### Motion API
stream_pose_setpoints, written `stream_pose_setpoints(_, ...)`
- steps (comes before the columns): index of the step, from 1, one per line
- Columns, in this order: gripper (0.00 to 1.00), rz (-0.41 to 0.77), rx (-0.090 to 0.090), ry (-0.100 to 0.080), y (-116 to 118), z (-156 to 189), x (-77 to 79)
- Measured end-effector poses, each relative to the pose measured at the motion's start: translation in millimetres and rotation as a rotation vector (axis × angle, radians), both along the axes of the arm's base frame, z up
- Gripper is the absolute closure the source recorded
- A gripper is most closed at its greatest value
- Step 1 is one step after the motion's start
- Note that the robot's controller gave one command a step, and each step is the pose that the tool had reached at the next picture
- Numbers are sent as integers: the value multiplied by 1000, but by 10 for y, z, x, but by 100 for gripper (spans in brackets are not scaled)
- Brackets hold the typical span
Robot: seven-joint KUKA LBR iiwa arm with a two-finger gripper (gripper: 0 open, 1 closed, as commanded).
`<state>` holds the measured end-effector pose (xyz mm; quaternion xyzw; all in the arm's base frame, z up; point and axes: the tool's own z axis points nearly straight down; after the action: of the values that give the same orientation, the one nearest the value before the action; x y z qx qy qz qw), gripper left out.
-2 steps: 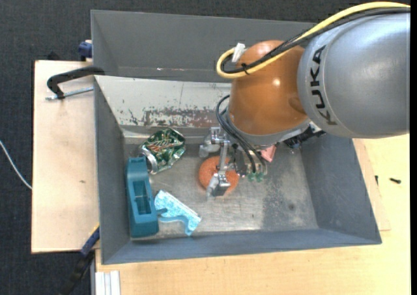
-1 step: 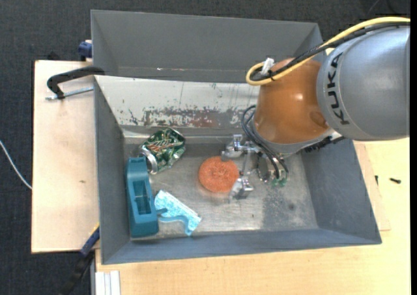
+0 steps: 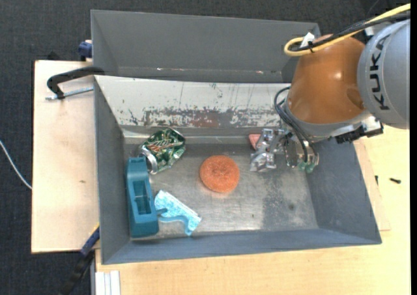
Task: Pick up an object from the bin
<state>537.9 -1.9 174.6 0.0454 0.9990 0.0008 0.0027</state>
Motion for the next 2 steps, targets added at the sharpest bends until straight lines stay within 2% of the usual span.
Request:
stream_pose_setpoints(1, 0, 0, 0, 0, -1, 0, 0)
stream_pose_setpoints(2, 0, 0, 0, 0, -1, 0, 0)
